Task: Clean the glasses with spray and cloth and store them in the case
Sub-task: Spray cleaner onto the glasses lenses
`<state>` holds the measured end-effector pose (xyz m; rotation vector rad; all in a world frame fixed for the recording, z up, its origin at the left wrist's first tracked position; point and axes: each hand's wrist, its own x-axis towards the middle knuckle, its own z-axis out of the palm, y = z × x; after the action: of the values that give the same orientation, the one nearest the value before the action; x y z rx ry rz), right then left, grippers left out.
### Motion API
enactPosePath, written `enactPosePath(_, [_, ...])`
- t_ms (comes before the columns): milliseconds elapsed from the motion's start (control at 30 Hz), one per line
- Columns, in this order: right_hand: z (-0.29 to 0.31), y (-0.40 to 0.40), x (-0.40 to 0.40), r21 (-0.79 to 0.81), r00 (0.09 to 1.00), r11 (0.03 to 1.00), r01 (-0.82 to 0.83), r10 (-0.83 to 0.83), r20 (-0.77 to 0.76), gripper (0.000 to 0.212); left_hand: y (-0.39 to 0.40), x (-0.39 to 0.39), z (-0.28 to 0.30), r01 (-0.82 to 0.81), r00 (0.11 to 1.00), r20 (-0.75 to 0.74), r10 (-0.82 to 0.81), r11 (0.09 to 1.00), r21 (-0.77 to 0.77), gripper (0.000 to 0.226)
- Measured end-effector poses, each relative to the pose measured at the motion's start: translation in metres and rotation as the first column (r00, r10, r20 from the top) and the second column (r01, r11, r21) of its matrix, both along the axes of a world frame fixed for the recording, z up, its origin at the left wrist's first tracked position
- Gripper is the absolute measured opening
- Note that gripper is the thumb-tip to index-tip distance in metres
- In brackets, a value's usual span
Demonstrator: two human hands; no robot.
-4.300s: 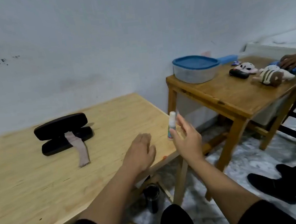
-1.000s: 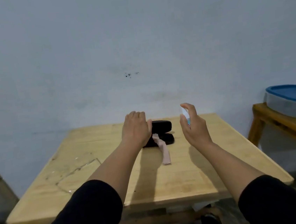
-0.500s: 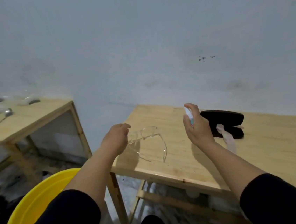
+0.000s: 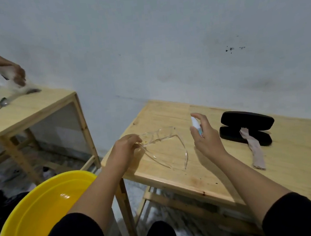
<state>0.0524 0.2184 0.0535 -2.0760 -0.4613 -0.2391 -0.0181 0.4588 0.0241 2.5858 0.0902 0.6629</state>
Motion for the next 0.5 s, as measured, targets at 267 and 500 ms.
enactPosePath(267, [0.004, -0.013, 0.007, 0.286, 0.957, 0.958, 0.007, 0.076, -0.28, 0.04, -0.012, 0.021, 0.011, -0.126, 0.979, 0.114, 0.168, 0.944, -0.304, 0.017])
enactPosePath(500, [-0.01, -0.007, -0.011, -0.096, 0.996, 0.992, -0.078, 0.073, -0.054, 0.033, -0.03, 0.035, 0.024, -0.138, 0.961, 0.113, 0.251, 0.795, -0.591, 0.017])
